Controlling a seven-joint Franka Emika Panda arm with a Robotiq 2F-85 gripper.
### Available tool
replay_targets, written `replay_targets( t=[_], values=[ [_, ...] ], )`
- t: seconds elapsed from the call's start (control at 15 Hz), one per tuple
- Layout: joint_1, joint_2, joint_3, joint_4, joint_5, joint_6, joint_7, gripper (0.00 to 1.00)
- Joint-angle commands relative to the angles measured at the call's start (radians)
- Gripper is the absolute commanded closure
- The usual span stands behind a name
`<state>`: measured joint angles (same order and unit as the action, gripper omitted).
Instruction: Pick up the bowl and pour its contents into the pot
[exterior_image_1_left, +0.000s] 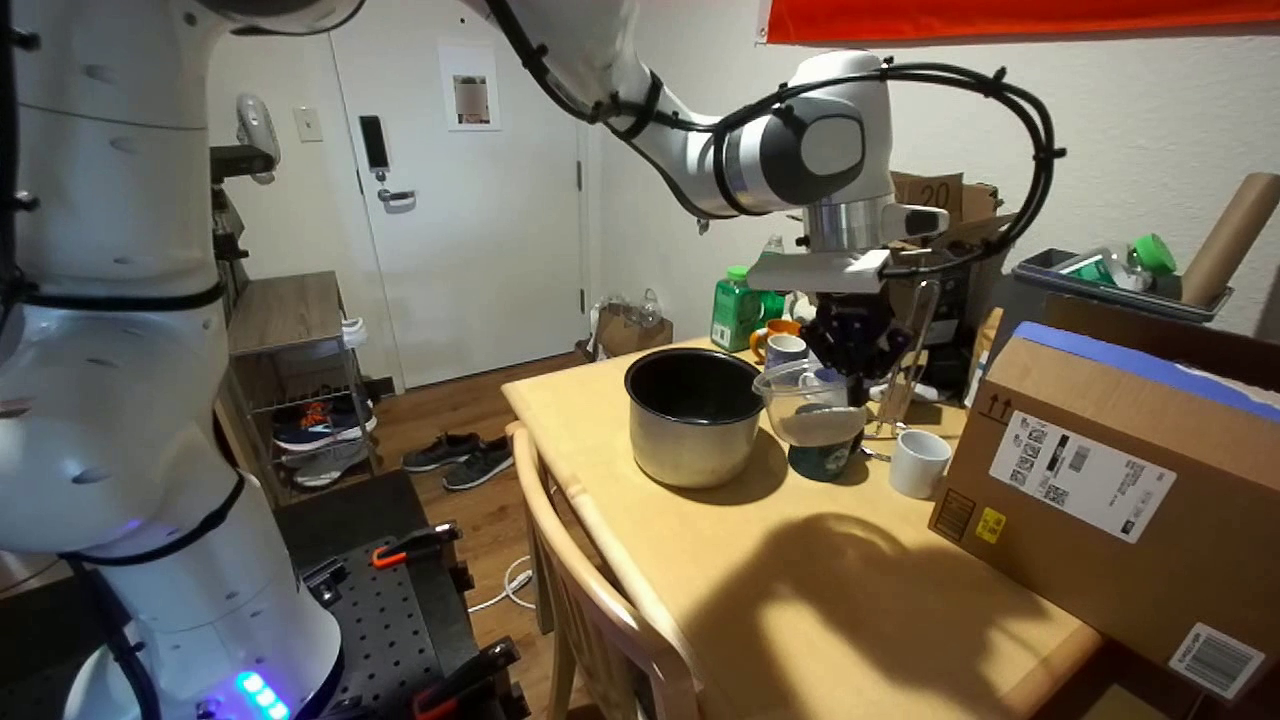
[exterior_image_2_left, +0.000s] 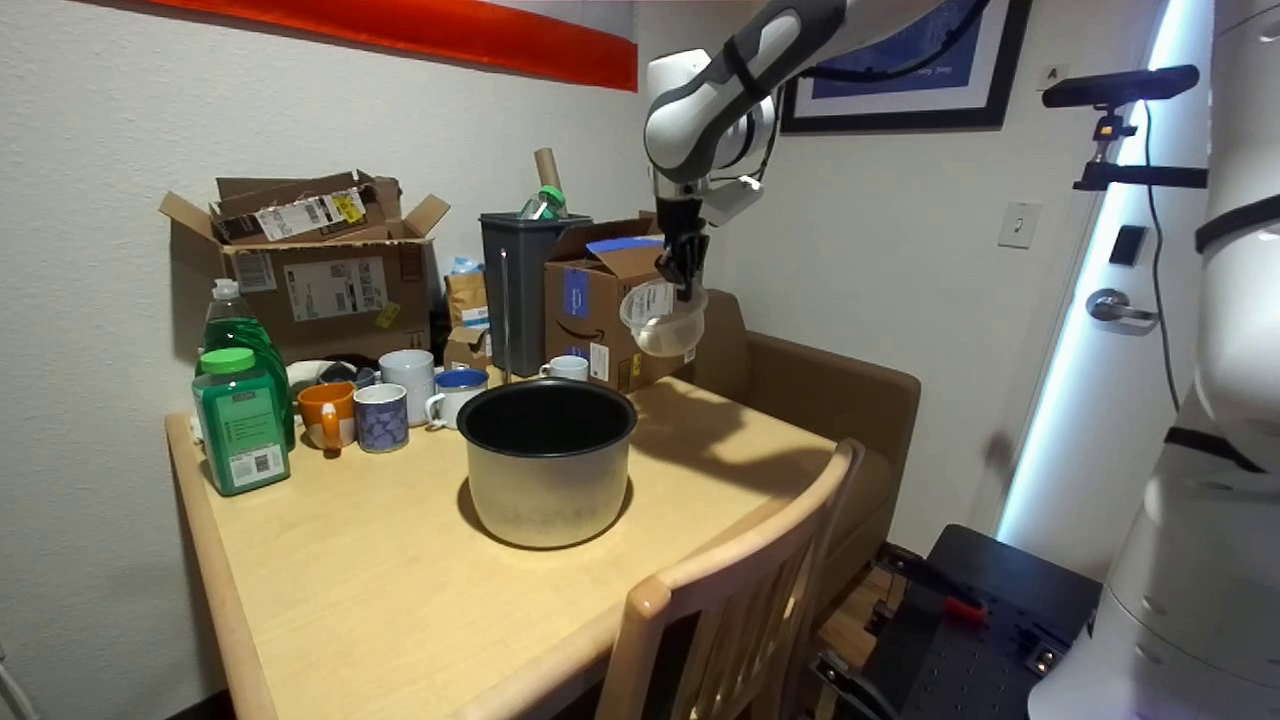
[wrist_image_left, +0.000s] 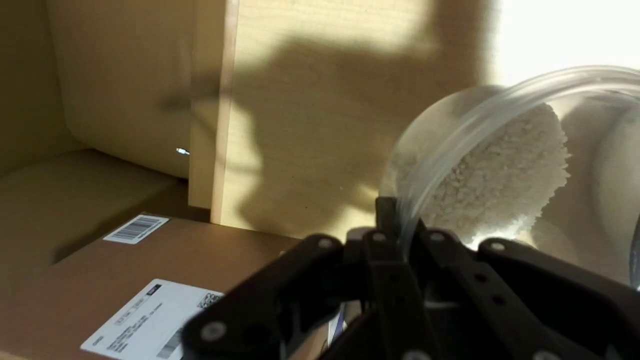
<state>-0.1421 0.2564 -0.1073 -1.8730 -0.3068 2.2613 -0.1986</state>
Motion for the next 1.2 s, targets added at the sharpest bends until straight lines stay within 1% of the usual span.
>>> replay_targets(
  t=[0.0, 0.27, 0.67, 0.87, 1.13],
  values=[
    [0.055, -0.058, -0.011, -0.034, -0.085, -0.040, 0.103, 0.97],
    [0.106, -0.067, -0.004, -0.033, -0.188, -0.068, 0.214, 0.97],
    [0.169, -0.074, 0.012, -0.035, -0.276, -0.103, 0.319, 0.97],
    [0.203, -0.066, 0.018, -0.035, -0.363, -0.126, 0.419, 0.97],
    [0.234, -0.055, 0.038, -0.040, -0.456, -0.170, 0.519, 0.97]
  ],
)
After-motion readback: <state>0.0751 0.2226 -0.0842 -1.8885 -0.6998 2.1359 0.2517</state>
